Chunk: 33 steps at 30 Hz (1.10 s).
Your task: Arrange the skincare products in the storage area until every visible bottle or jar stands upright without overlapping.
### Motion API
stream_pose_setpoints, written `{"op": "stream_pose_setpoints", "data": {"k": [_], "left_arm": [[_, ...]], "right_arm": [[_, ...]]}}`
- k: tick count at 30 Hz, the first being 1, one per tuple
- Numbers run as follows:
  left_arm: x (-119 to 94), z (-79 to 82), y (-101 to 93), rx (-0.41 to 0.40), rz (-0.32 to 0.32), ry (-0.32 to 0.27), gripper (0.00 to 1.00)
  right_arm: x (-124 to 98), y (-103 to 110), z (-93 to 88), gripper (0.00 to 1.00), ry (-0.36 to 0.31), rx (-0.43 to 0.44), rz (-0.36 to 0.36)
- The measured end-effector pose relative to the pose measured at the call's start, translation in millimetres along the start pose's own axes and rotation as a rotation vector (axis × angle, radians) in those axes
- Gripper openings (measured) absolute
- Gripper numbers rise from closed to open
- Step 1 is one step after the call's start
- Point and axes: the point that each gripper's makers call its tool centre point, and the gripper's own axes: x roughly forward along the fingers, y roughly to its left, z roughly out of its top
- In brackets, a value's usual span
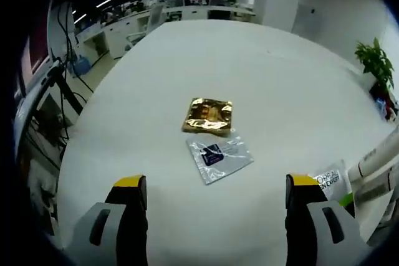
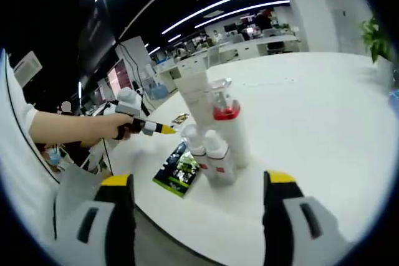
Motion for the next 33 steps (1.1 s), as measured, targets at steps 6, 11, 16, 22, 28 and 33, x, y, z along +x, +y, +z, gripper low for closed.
{"op": "stream_pose_setpoints", "data": {"k": [6,11,16,22,28,33], "left_arm": [[9.3,3.3,-0.1,-0.033,0.025,-0.01,0.88],[18.3,2.0,-3.8,-0.066,0.027,0.001,0.85],[21.9,7.8,-0.4,-0.092,0.058,-0.014,0.83],[23.8,8.0,1.1,-0.087,0.103,-0.01,0.78],[22.4,6.7,2.1,-0.079,0.126,0.003,0.76],[20.6,8.3,-0.8,-0.071,0.124,-0.002,0.64]], "right_arm": [[1.1,-2.5,1.0,0.85,0.0,0.008,-0.01],[2.7,-5.2,2.1,0.85,-0.001,0.016,-0.018],[2.6,-7.2,1.3,0.85,0.0,0.02,-0.024],[3.0,-7.1,-0.1,0.85,0.005,0.024,-0.026],[2.4,-6.9,0.2,0.85,0.0,0.027,-0.028],[1.5,-6.8,-2.5,0.85,0.009,0.026,-0.027]]}}
